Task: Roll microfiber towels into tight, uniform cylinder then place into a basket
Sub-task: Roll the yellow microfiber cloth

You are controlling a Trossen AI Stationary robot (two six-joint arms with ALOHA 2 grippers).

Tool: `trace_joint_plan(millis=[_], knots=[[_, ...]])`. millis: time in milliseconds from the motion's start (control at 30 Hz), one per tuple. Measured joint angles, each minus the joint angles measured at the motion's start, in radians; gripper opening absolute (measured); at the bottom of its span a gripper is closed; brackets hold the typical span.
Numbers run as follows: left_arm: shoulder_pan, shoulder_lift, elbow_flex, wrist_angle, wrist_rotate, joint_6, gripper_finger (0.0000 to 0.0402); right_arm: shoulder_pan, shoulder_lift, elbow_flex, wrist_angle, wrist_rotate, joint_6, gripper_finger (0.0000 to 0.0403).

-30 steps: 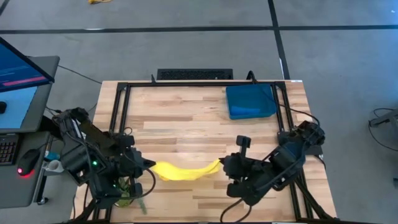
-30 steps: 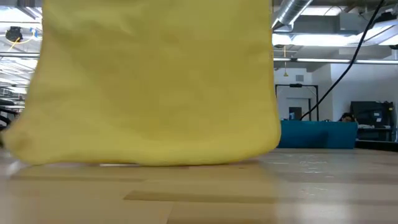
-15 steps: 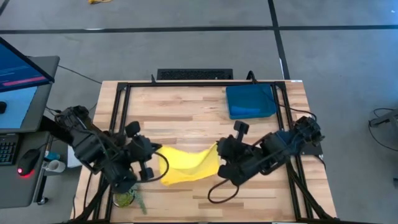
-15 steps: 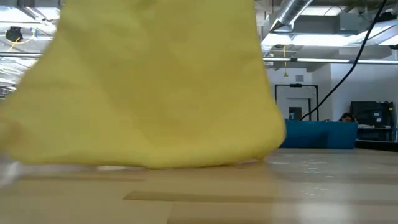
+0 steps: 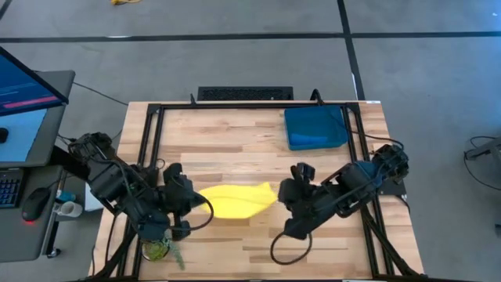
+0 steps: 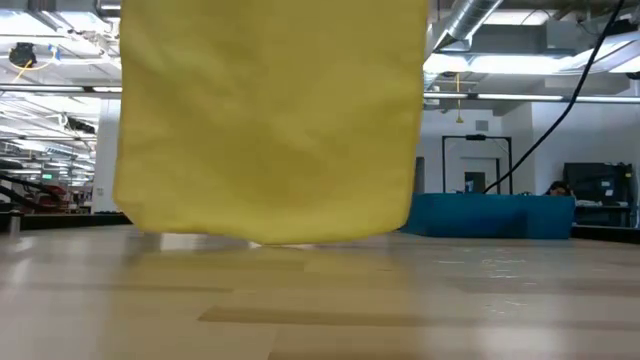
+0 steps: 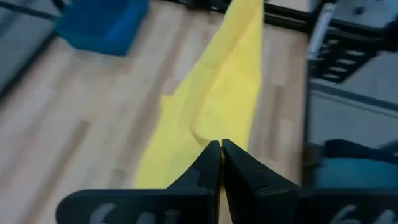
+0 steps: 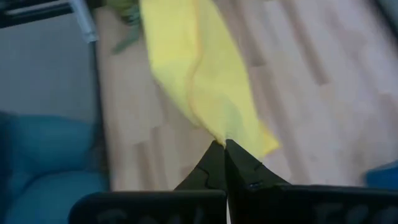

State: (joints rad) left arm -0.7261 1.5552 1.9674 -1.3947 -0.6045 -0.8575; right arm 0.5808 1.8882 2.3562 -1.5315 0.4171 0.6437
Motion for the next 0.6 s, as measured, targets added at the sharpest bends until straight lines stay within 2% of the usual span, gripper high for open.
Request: trace_joint_plan(millis=[133,267,400,600], knots=[[0.0,0.001,0.0,0.06,0.1,-0.029,0.0,0.032,-0.013,0.0,0.021,-0.092,0.045,0.0008],[0.0,0.001,0.0,0.099,0.153,-0.043,0.0,0.066,-0.031,0.001,0.026,-0.094,0.087,0.0008],[0.012,0.001,-0.001,0.075,0.139,-0.007,0.0,0.084,-0.031,-0.001,-0.004,-0.032,0.09,0.0008],[0.08,0.001,-0.001,-0.07,0.029,0.076,0.0,0.049,-0.033,0.0,-0.038,0.114,0.076,0.0008]])
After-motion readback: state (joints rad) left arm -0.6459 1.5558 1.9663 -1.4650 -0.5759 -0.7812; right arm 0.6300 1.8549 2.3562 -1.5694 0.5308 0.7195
